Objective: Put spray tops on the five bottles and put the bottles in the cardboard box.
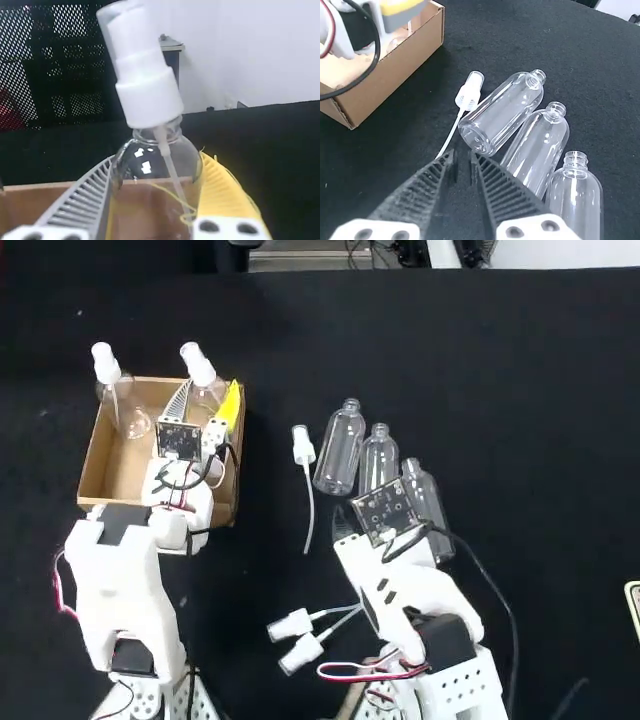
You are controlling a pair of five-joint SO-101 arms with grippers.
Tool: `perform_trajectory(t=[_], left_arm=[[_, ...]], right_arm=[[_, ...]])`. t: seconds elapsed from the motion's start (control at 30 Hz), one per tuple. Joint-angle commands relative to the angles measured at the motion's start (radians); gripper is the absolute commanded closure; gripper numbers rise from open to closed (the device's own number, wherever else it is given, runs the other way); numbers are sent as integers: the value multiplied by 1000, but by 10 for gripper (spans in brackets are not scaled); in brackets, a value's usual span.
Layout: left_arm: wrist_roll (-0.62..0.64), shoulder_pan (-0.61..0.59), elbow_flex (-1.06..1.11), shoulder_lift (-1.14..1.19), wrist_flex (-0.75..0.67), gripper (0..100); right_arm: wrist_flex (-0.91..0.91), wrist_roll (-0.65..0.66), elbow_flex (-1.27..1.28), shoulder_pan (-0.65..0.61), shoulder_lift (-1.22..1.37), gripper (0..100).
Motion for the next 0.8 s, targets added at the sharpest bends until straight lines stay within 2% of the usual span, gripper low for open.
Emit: perform_trajectory(t=[0.0, 0.07, 0.27, 0.77], left_arm=[[-8, 5, -54, 12, -25, 966], [-9, 5, -54, 23, -25, 932], [0, 5, -48, 52, -25, 700], [-9, 2, -47, 46, -26, 696]], right_arm=[[-14, -6, -15, 12, -19, 975], [-14, -6, -15, 12, -19, 975], [-14, -6, -15, 12, -19, 975], [-15, -6, -15, 12, -19, 975]])
